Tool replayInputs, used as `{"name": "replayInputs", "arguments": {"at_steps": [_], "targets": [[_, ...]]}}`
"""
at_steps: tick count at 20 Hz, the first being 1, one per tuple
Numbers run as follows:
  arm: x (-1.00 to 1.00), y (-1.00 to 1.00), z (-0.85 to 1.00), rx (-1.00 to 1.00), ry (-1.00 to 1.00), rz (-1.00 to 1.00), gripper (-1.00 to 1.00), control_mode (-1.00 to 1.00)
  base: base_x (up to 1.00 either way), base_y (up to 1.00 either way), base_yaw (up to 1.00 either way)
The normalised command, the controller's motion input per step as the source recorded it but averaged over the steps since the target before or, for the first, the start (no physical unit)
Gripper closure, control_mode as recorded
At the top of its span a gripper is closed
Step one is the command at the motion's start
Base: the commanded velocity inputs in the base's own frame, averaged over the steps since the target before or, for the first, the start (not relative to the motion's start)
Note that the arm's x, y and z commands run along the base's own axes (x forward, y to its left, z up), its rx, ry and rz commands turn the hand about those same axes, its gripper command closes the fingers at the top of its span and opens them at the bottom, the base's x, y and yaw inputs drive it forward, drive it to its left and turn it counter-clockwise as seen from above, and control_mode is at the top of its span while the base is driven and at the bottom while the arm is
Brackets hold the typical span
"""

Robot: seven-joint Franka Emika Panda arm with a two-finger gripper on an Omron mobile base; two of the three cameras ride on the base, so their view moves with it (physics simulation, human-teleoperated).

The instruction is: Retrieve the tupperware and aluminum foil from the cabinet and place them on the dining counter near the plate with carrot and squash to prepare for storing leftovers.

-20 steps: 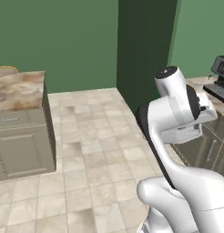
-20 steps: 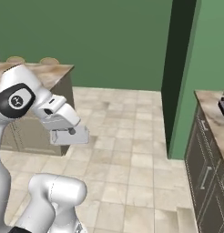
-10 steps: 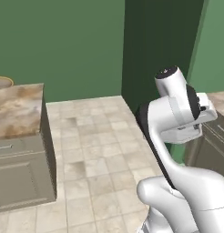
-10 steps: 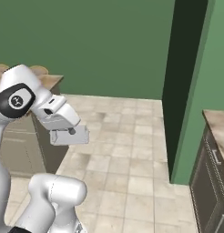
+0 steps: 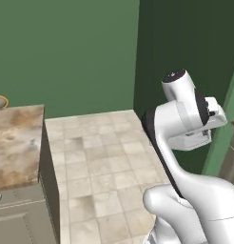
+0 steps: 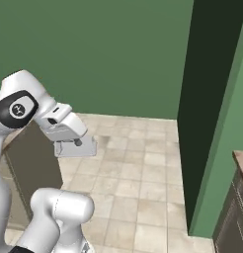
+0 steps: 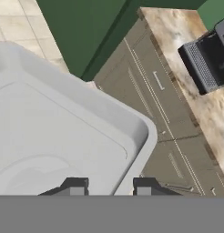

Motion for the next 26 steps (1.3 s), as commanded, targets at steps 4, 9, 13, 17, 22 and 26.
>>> {"name": "replayInputs", "arguments": {"at_steps": [4,9,13,17,22,26], "targets": [[0.0,0.0,0.0,0.0,0.0,0.0,1.0,1.0,1.0,0.0,0.05],[0.0,0.0,0.0,0.0,0.0,0.0,1.0,1.0,1.0,0.0,0.13],[0.0,0.0,0.0,0.0,0.0,0.0,1.0,1.0,1.0,0.0,0.23],[0.0,0.0,0.0,0.0,0.0,0.0,1.0,1.0,1.0,0.0,0.29],[0.0,0.0,0.0,0.0,0.0,0.0,1.0,1.0,1.0,-0.01,0.31],[0.0,0.0,0.0,0.0,0.0,0.0,1.0,1.0,1.0,-0.11,0.28]]}}
